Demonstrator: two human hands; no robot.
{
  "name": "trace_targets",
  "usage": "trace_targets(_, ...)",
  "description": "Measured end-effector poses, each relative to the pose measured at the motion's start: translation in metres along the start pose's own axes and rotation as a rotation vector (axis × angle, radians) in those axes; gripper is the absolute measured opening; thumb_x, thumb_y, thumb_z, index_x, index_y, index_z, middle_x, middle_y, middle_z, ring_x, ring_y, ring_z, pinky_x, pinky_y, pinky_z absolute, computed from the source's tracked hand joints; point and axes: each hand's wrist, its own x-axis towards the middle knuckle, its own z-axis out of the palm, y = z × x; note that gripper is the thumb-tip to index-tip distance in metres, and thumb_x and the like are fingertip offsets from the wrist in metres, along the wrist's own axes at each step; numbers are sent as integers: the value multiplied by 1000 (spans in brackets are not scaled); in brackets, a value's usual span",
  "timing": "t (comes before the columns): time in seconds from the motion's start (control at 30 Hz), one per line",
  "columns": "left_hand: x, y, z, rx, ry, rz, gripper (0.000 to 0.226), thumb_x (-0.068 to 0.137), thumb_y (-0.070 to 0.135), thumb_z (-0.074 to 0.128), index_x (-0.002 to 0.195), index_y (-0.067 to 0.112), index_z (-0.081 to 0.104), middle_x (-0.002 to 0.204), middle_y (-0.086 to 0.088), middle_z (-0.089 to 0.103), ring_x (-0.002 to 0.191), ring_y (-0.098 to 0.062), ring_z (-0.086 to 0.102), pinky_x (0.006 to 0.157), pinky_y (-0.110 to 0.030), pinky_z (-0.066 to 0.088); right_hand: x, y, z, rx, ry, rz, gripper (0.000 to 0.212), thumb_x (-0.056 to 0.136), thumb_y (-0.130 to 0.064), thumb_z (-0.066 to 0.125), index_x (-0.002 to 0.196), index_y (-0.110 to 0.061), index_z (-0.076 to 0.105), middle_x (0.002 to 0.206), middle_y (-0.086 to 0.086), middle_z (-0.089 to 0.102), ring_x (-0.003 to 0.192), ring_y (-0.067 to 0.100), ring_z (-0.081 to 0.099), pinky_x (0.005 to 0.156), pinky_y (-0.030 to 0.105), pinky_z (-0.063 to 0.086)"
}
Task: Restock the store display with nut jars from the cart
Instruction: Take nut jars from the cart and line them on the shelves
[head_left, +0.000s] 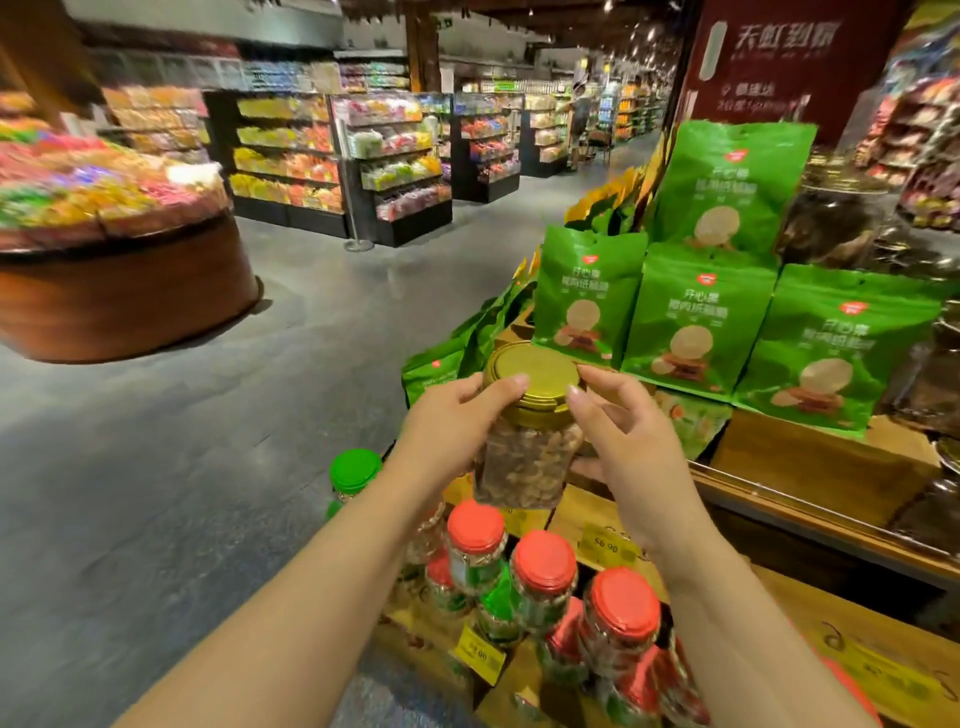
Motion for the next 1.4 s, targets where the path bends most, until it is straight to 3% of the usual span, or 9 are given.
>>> trace_targets(0.3, 128, -23, -53, -119, -86, -91, 91, 57, 69, 73, 135, 24, 65, 130, 4, 69, 110, -12, 70, 81, -41, 62, 116, 19, 77, -24, 28, 59, 37, 95, -40, 66, 131, -35, 61, 123, -3, 68, 113, 14, 66, 93, 52, 58)
trace_targets(0.43, 188, -43, -84, -83, -169, -81, 85, 60, 71, 72, 132, 26, 67, 134, 9, 67, 116, -12, 66, 84, -40, 61, 159, 34, 118, 11, 80, 117, 41, 95, -39, 67, 135, -34, 59, 120, -9, 70, 111, 10, 67, 92, 50, 59)
trace_targets(0.53, 237, -60, -111, -65, -257, -106, 87, 64, 68, 74, 137, 24, 64, 138, 8, 65, 116, -11, 65, 66, -30, 59, 193, 47, 155, 38, 137, 173, 43, 95, -35, 68, 137, -31, 59, 114, -13, 72, 101, 6, 72, 88, 45, 61)
trace_targets(0.7, 312, -94, -140, -36, -370, -141, 70, 82, 53, 77, 143, 24, 59, 147, 15, 54, 124, -6, 54, 94, -36, 47, 235, 81, 203, 77, 216, 330, 38, 95, -33, 69, 131, -31, 59, 115, 3, 75, 100, 18, 72, 89, 48, 60)
trace_targets(0.83, 352, -130, -143, 8, -451, -182, 64, 85, 50, 76, 141, 22, 61, 146, 17, 52, 132, -6, 50, 114, -45, 41, 251, 114, 226, 123, 294, 439, 43, 97, -27, 67, 139, -26, 58, 127, 4, 67, 114, 21, 67, 74, 38, 63)
trace_targets(0.97, 374, -171, -133, -11, -503, -273, 87, 66, 67, 80, 140, 24, 62, 135, 18, 58, 127, -5, 55, 115, -43, 42, 269, 149, 234, 108, 365, 532, 34, 100, -21, 64, 133, -26, 60, 120, 1, 69, 103, 20, 65, 64, 30, 56)
trace_targets(1.17, 395, -239, -110, -146, -469, -546, 95, 51, 68, 80, 140, 44, 57, 130, 6, 70, 112, -19, 70, 93, -52, 59, 304, 207, 239, 17, 368, 686, 36, 99, -17, 64, 135, -18, 56, 111, -5, 66, 95, 12, 63, 86, 38, 52)
trace_targets(1.3, 409, -273, -99, -156, -439, -626, 102, 55, 66, 82, 148, 38, 49, 137, 5, 64, 117, -21, 67, 92, -53, 58, 318, 245, 238, 84, 352, 767, 27, 99, -7, 61, 120, -20, 70, 94, -7, 74, 90, 14, 63, 84, 35, 48)
trace_targets(1.4, 416, -296, -91, -143, -427, -680, 85, 75, 54, 84, 150, 33, 49, 142, 6, 57, 124, -23, 62, 96, -56, 55, 324, 277, 235, 108, 336, 812, 31, 97, -5, 62, 117, -27, 72, 94, -12, 75, 96, 15, 65, 91, 39, 51)
